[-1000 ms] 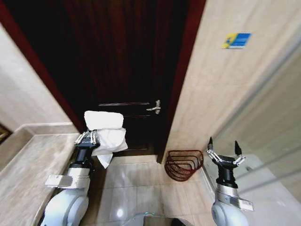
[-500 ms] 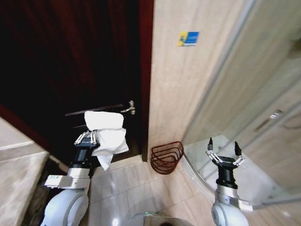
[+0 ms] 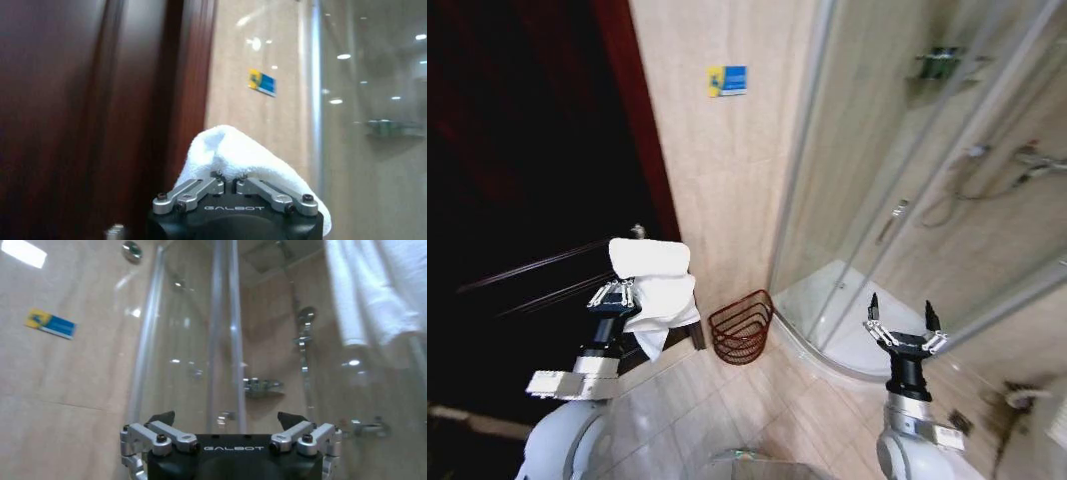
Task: Discard the used towel into the hamper.
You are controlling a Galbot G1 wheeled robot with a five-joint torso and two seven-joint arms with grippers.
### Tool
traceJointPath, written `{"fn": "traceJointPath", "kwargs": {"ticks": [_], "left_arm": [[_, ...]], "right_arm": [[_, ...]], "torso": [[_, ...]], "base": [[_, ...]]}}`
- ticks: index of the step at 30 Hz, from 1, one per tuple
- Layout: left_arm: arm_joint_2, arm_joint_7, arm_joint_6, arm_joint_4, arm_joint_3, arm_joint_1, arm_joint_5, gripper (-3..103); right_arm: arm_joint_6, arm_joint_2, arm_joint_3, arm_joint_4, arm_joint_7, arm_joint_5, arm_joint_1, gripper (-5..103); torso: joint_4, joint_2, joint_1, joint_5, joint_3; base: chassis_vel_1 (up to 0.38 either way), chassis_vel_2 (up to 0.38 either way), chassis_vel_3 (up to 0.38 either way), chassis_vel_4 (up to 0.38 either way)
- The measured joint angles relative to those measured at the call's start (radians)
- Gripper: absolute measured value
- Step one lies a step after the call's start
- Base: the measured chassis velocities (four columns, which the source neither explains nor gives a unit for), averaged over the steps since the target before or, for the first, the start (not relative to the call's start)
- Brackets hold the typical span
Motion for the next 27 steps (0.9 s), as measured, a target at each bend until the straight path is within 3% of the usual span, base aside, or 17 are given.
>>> {"fn": "traceJointPath", "kwargs": {"ticks": [5, 14, 27], "left_arm": [[0.010, 0.020, -0.014, 0.043, 0.013, -0.006, -0.002, 4], [0.141, 0.050, -0.031, 0.297, 0.065, -0.091, -0.013, 4], [0.226, 0.118, -0.042, 0.433, 0.141, -0.159, -0.084, 4]], "right_arm": [[0.000, 0.003, -0.001, -0.005, 0.010, -0.005, 0.000, 100], [0.011, 0.006, 0.004, -0.017, 0.029, -0.019, -0.004, 100], [0.028, 0.033, 0.010, -0.020, 0.041, -0.041, -0.018, 100]], "torso": [[-0.0009, 0.000, 0.000, 0.0000, 0.000], [-0.0001, 0.000, 0.000, -0.0004, 0.000], [-0.0001, 0.000, 0.000, -0.0002, 0.000]], "base": [[-0.124, -0.124, -0.107, -0.128], [-0.030, -0.033, -0.015, -0.023], [0.000, 0.000, 0.000, 0.000]]}}
